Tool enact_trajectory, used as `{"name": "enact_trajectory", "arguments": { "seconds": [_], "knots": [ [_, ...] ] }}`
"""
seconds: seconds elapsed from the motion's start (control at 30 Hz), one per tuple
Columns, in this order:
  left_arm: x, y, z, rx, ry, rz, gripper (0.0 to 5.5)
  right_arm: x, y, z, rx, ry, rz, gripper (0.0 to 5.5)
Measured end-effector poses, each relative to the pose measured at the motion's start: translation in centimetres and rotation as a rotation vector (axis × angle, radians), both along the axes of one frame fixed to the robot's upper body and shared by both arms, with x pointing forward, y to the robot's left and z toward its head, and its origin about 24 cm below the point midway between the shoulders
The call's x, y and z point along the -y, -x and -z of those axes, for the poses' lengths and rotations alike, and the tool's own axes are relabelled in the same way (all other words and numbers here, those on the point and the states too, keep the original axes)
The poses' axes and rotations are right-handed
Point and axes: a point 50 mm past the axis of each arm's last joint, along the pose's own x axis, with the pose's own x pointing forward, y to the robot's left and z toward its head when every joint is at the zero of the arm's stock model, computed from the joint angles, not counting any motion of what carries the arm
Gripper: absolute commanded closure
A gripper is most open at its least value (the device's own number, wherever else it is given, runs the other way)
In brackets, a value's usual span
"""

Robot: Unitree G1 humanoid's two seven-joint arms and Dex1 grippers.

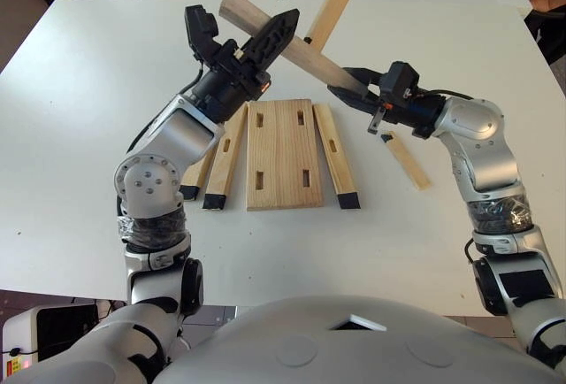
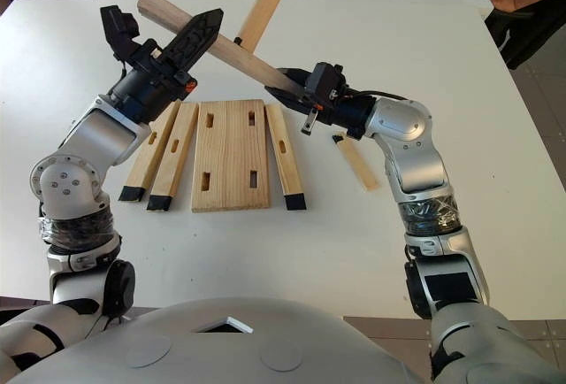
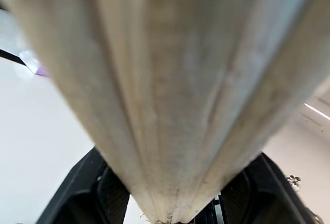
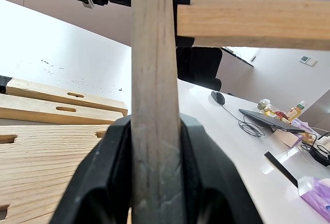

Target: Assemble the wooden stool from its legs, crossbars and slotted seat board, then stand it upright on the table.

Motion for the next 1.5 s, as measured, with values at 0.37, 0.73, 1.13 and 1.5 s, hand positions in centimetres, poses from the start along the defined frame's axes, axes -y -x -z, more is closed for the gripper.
{"name": "enact_trajectory", "arguments": {
  "seconds": [0.37, 0.73, 1.13, 1.5],
  "knots": [
    [-2.4, -1.5, -2.3, 0.151, -0.050, -0.056, 3.45, 2.0, 0.4, 0.5, -0.035, 0.014, 0.084, 3.14],
    [-7.3, 1.2, -4.6, 0.476, -0.552, 0.305, 3.45, 10.7, 0.5, -1.0, -0.028, 0.026, 0.457, 3.14],
    [-8.4, 3.0, -3.7, 0.508, -0.769, 0.634, 3.45, 13.2, -0.4, -2.3, 0.035, 0.024, 0.626, 3.14],
    [-9.3, 2.6, -2.0, 0.472, -0.830, 0.635, 3.45, 13.6, -0.8, -2.2, 0.036, 0.023, 0.659, 3.14]
  ]
}}
